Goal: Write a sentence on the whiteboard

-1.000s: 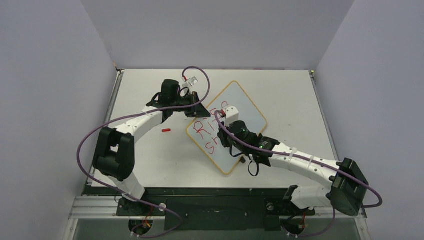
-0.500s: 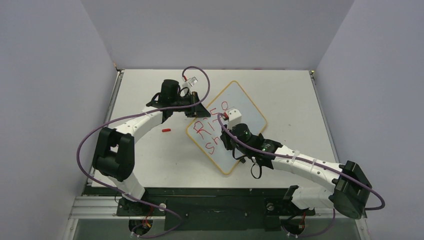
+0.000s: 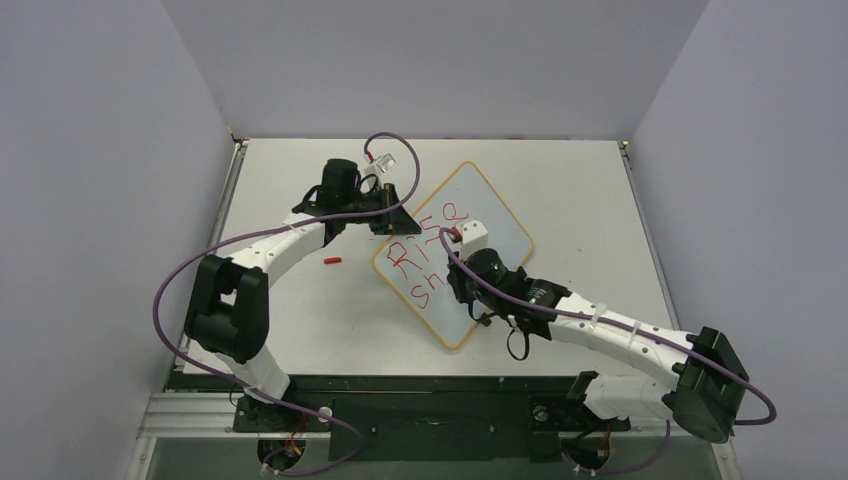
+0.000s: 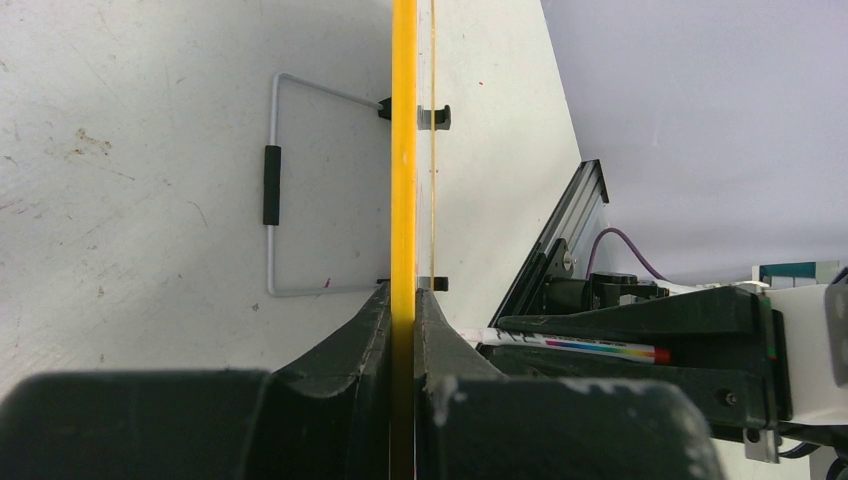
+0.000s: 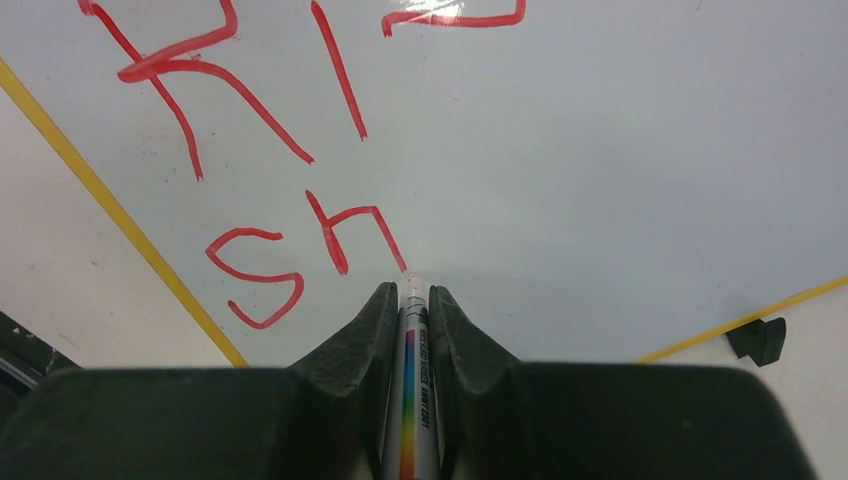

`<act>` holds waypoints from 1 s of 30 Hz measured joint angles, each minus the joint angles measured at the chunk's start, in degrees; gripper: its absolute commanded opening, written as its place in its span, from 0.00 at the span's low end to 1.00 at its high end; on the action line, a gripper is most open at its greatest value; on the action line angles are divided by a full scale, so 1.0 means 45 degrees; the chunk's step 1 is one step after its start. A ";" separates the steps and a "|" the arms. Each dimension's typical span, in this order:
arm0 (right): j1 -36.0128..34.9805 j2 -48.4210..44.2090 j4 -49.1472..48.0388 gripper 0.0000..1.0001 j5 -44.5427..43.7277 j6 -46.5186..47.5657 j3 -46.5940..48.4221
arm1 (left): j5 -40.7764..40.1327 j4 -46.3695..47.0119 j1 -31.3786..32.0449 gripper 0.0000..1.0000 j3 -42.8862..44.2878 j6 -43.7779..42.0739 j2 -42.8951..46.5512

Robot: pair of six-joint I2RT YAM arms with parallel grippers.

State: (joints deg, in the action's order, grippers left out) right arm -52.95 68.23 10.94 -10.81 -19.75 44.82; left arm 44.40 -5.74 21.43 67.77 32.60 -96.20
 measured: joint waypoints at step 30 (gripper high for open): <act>0.0675 0.1073 -0.0568 0.00 -0.0495 -0.0214 0.1209 | -0.0024 0.0005 -0.0010 0.00 -0.0107 0.0000 0.0117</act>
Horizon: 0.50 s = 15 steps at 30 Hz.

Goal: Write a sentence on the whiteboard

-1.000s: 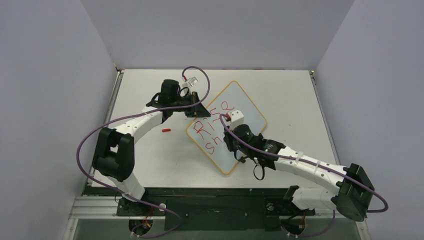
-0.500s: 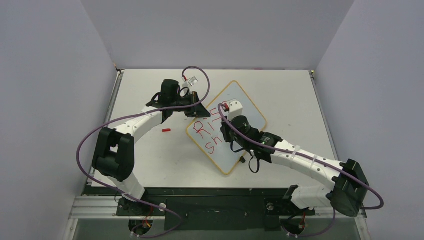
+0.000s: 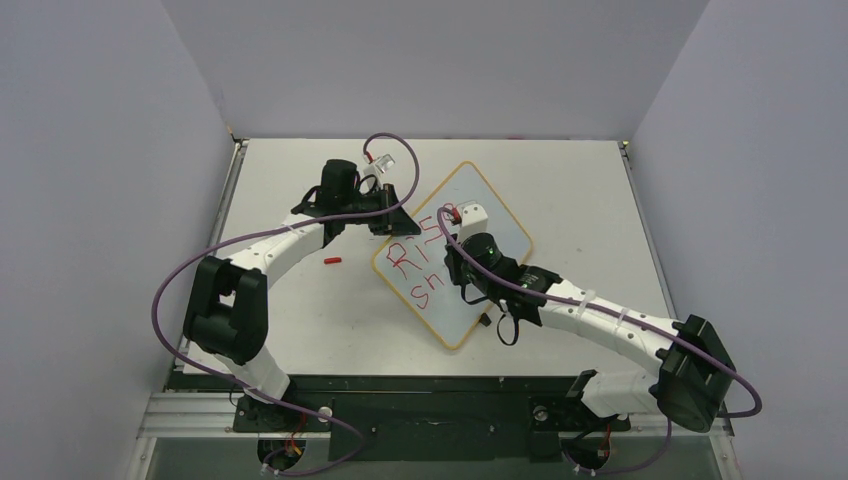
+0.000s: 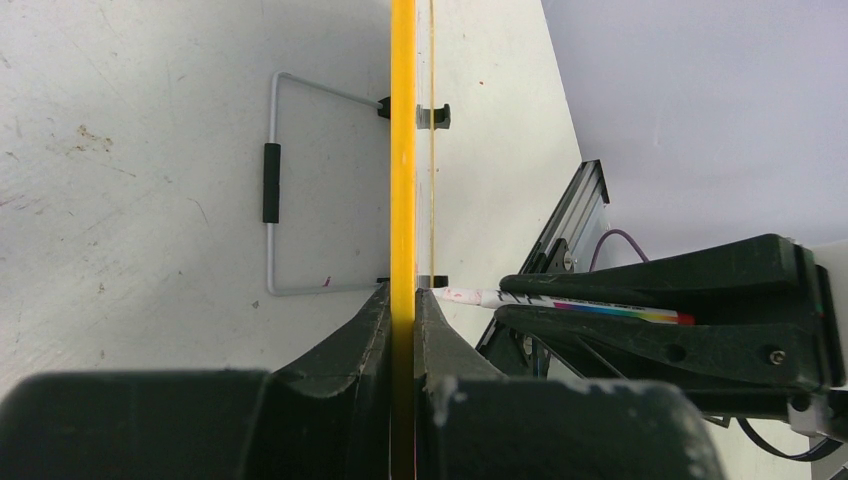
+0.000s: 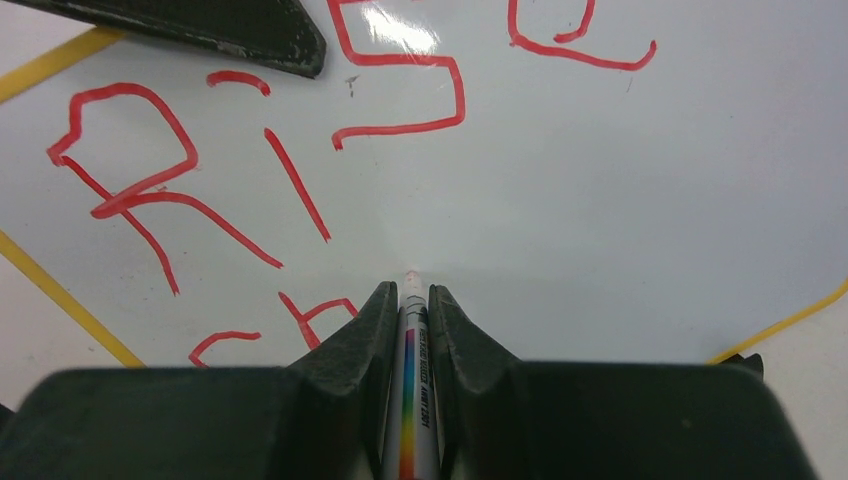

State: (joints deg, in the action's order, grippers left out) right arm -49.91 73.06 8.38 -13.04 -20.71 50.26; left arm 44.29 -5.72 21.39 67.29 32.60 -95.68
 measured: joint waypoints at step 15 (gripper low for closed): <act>0.0000 -0.0427 -0.0607 0.00 -0.0015 -0.0277 -0.1025 | -0.0034 -0.0005 -0.0029 0.00 -0.0039 0.0010 0.0005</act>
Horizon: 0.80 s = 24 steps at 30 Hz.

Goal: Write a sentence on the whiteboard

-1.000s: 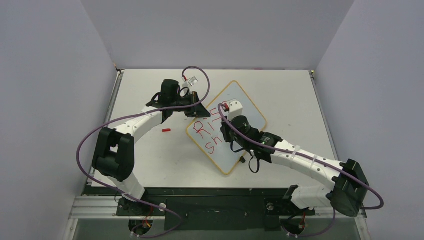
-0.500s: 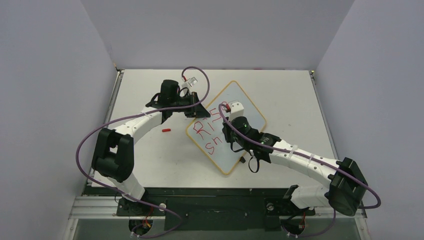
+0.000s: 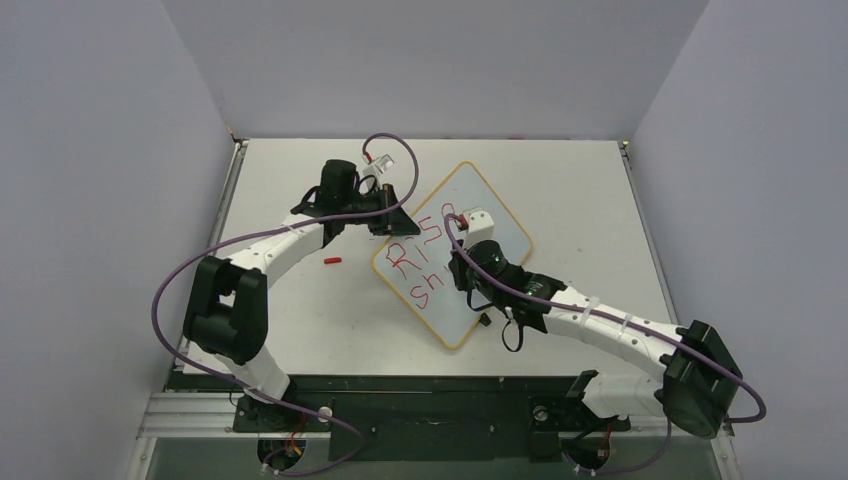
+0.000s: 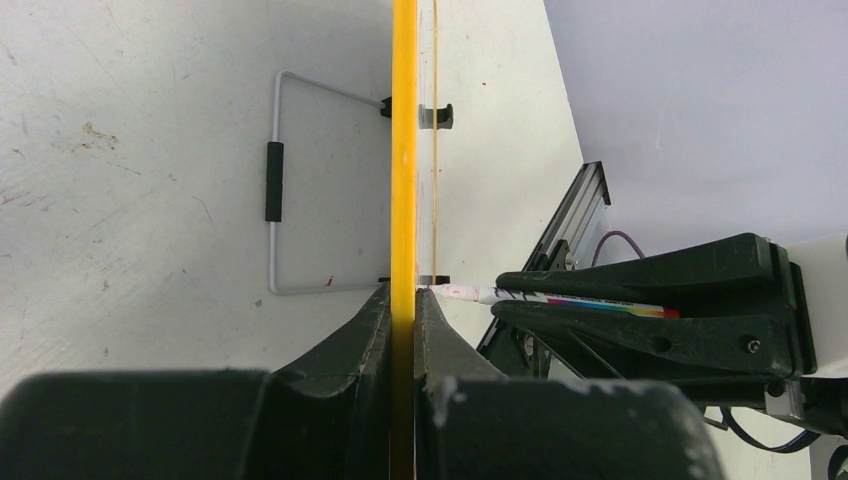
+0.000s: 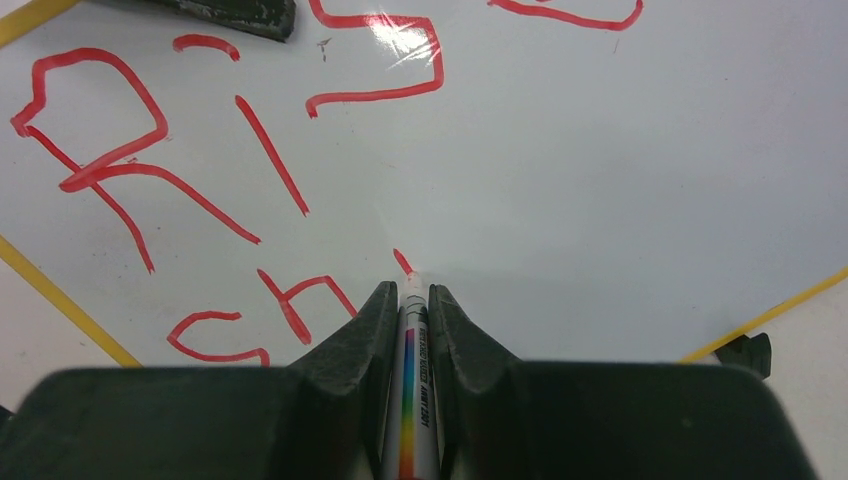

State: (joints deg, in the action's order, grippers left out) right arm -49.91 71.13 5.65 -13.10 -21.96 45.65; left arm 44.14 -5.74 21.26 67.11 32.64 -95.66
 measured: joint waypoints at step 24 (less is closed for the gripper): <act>0.0005 -0.0063 0.0262 0.00 0.0015 -0.0223 0.1117 | 0.0005 0.0010 0.0000 0.00 0.0000 0.0019 0.0015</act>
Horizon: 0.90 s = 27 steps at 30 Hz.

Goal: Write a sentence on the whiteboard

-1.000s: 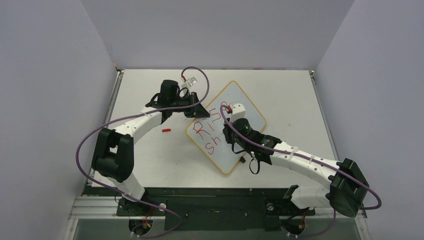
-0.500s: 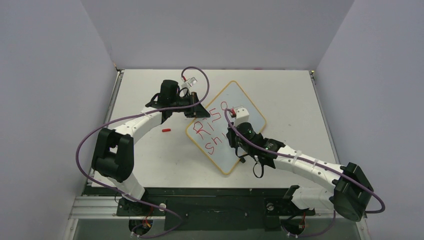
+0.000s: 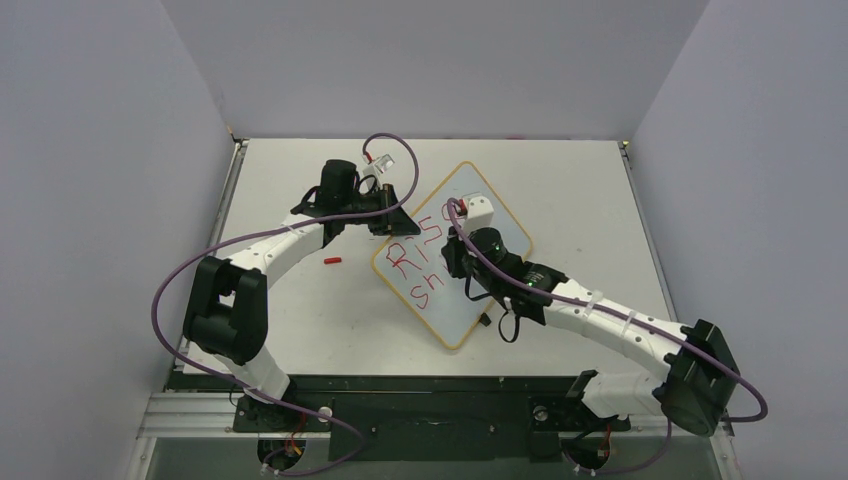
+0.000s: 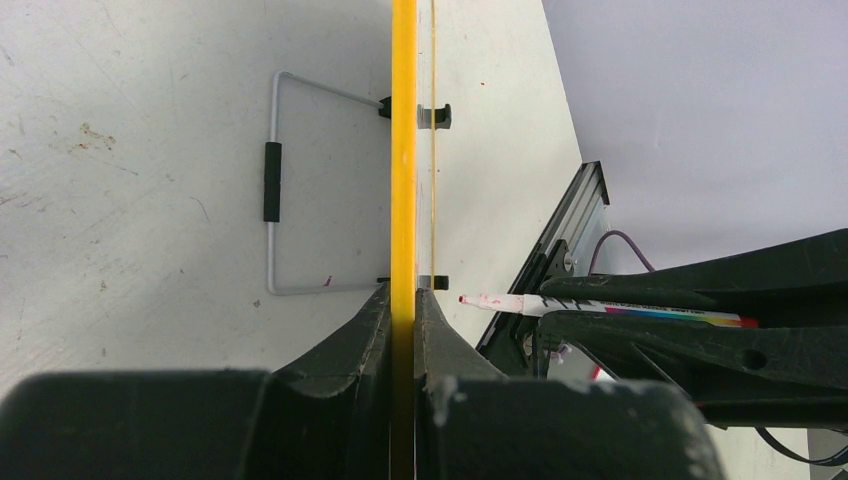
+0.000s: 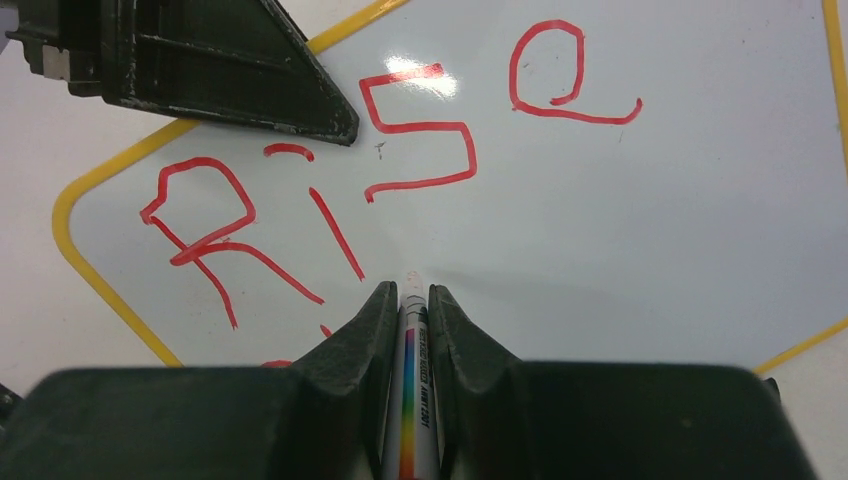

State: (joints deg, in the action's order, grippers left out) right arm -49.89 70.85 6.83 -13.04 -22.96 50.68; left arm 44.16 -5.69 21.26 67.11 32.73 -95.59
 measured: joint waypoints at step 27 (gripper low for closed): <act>0.0180 0.1015 -0.0170 0.00 0.0136 0.0092 0.0355 | -0.0029 -0.0015 -0.0024 0.00 -0.0029 0.0000 0.0024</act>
State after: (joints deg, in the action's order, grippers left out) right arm -49.08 75.42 6.07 -12.43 -22.55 52.27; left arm 44.03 -5.76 21.15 66.98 32.73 -95.48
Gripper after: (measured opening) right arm 0.101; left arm 0.040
